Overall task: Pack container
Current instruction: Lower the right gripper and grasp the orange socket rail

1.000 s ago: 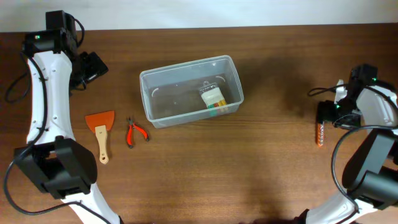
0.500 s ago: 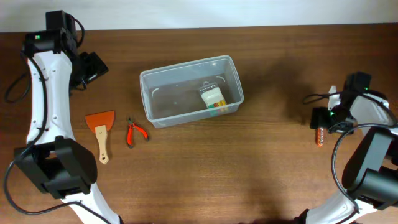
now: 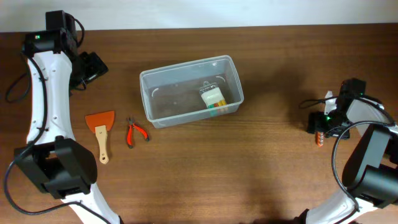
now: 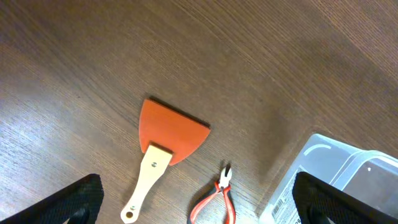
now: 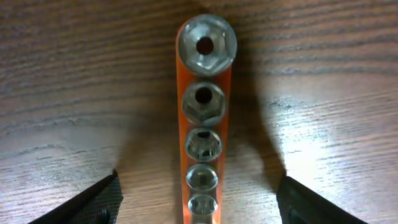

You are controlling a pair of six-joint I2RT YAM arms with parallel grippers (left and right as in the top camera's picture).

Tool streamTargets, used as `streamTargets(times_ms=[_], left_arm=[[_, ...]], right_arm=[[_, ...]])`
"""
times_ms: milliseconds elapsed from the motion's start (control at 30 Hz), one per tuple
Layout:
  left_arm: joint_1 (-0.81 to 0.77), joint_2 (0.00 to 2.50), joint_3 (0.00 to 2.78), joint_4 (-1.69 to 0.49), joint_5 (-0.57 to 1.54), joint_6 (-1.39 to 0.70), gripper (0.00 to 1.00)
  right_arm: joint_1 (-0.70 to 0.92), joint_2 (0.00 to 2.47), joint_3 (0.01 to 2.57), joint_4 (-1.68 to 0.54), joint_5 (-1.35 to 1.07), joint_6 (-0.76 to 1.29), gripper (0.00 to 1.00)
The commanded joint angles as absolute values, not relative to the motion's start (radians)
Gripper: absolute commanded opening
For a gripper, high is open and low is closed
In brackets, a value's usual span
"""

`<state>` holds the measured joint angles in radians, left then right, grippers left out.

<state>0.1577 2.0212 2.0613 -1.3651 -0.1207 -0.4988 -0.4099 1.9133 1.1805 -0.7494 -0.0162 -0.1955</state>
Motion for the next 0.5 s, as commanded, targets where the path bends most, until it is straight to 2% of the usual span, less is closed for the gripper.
streamTargets(times_ms=[0, 67, 167, 200, 300, 433, 467], left_arm=[[0.160, 2.006, 2.072, -1.363, -0.128, -0.511, 0.99], [0.160, 2.006, 2.072, -1.363, -0.128, -0.511, 0.99], [0.160, 2.006, 2.072, -1.363, -0.128, -0.511, 0.99], [0.160, 2.006, 2.072, -1.363, -0.128, -0.511, 0.99], [0.160, 2.006, 2.072, -1.363, -0.128, -0.511, 0.99], [0.160, 2.006, 2.072, -1.363, -0.128, -0.511, 0.99], [0.160, 2.006, 2.072, -1.363, -0.128, -0.511, 0.99]], right_arm=[[-0.413, 1.928, 1.149, -0.726, -0.022, -0.201, 0.80], [-0.413, 1.929, 1.140, -0.726, -0.023, -0.194, 0.80], [-0.413, 1.929, 1.137, -0.726, -0.022, -0.194, 0.62], [-0.413, 1.929, 1.137, -0.726, -0.022, -0.194, 0.59], [-0.413, 1.929, 1.137, -0.725, -0.018, -0.194, 0.40], [-0.413, 1.929, 1.138, -0.726, -0.018, -0.192, 0.28], [-0.413, 1.929, 1.140, -0.727, -0.017, -0.178, 0.21]])
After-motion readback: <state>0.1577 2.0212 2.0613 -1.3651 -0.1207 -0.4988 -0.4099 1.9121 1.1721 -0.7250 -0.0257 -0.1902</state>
